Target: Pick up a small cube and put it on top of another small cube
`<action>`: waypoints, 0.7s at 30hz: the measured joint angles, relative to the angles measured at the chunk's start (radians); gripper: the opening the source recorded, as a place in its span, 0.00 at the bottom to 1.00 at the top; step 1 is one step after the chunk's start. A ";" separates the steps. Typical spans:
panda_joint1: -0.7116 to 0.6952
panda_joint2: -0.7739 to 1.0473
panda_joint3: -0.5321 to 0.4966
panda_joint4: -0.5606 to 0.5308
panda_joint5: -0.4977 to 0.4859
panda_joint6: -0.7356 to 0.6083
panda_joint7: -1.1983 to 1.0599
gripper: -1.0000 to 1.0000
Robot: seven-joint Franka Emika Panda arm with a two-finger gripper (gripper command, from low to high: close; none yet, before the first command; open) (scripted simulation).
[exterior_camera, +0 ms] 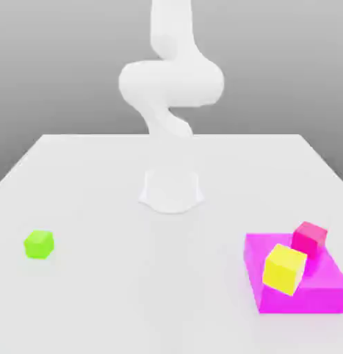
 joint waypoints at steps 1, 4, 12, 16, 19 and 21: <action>-0.011 0.039 -0.004 0.012 -0.005 0.005 0.007 0.50; -0.038 0.151 -0.018 0.045 -0.017 0.018 0.024 0.50; -0.099 0.440 -0.072 0.130 -0.029 0.054 0.055 0.50; -0.128 0.586 -0.105 0.173 -0.017 0.072 0.059 0.50; -0.165 0.695 -0.126 0.205 0.001 0.086 0.055 0.50; -0.189 0.768 -0.134 0.226 0.017 0.095 0.050 0.50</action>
